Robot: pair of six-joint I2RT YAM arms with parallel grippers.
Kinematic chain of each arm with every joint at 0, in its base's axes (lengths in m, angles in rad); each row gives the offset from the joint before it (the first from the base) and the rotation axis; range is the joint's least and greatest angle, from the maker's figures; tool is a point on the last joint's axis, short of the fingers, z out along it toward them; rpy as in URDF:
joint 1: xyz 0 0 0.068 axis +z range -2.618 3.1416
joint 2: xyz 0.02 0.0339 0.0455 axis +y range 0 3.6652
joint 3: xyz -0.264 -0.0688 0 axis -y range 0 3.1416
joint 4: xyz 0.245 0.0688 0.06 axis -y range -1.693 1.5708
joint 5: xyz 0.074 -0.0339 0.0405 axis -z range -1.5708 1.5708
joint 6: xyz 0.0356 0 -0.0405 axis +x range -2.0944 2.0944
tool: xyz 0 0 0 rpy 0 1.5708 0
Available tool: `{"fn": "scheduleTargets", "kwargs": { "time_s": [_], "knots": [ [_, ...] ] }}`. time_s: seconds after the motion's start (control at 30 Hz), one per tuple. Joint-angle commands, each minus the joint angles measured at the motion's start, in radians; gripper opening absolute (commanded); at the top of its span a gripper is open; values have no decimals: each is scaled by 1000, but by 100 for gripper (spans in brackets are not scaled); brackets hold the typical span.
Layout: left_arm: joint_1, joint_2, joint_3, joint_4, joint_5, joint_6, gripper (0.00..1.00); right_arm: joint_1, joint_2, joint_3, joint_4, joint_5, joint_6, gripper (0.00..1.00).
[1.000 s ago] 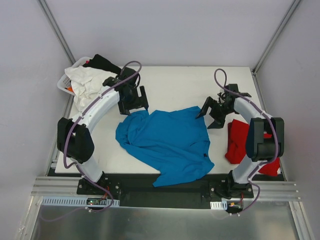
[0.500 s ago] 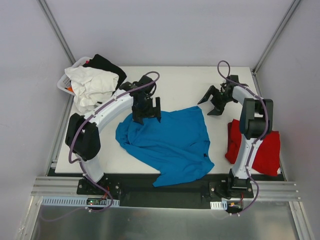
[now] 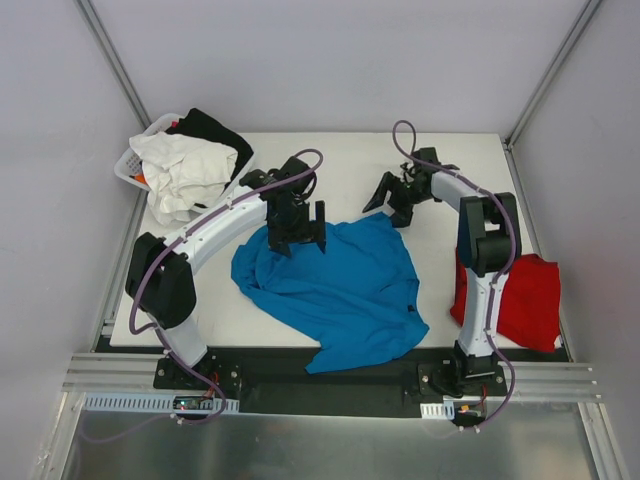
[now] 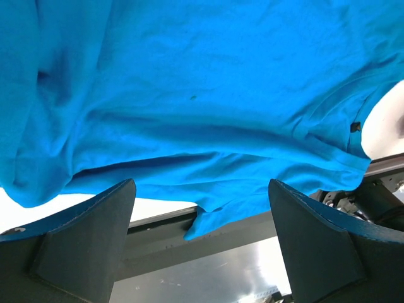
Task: Fold and stack the t-shirts
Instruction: Flatten the tshirt out
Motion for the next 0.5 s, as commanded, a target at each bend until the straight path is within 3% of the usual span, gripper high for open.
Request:
{"fn": "scheduleTargets", "kwargs": {
  "time_s": [0.0,0.03,0.07,0.23,0.47],
  "knots": [
    [4,4,47,-32,16,-17,87,53,24,-9,22,-12,32,64],
    [6,4,43,-35,16,-19,87,55,22,-8,20,-12,38,37],
    [4,5,38,-35,15,-19,87,56,15,-8,14,-3,41,1],
    [6,-5,0,-32,4,-25,87,47,-45,30,-73,55,-11,1],
    [-10,25,-14,-15,11,-7,87,-20,-246,67,-99,160,-22,1]
  ]
}}
